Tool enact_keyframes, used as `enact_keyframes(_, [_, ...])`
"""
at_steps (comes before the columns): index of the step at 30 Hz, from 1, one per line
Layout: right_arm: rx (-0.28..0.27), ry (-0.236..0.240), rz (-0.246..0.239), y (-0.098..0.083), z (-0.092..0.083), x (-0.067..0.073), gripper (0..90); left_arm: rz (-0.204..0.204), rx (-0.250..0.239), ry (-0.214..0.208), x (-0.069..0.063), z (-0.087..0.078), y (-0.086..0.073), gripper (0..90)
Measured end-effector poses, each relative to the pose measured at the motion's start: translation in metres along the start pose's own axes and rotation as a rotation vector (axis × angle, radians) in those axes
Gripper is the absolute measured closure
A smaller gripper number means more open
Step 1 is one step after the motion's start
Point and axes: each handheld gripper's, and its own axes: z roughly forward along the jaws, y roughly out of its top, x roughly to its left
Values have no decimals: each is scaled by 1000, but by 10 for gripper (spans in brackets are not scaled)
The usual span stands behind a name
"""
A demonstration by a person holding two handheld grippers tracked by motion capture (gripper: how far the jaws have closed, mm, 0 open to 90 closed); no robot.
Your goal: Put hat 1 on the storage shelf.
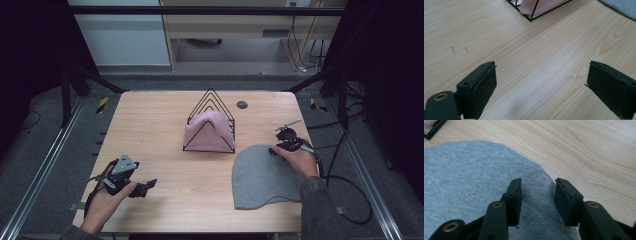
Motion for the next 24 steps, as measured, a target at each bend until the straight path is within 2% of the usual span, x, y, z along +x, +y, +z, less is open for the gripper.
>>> enact_keyframes(3, [17,-3,-31,-1,0,2,623,4,7,3,1,1,0,88])
enact_keyframes(10, [16,29,-41,-2,0,6,831,16,23,7,-1,5,-1,91])
enact_keyframes(11, [11,35,-42,-3,0,7,840,20,22,7,-1,5,0,95])
enact_keyframes(14, [-32,54,0,-9,-1,5,853,25,19,19,-2,6,1,97])
enact_keyframes(18, [-53,53,-11,-14,-8,11,859,19,35,17,-1,10,-1,97])
enact_keyframes(24, [-127,87,-48,-18,-35,28,861,18,43,13,0,13,0,94])
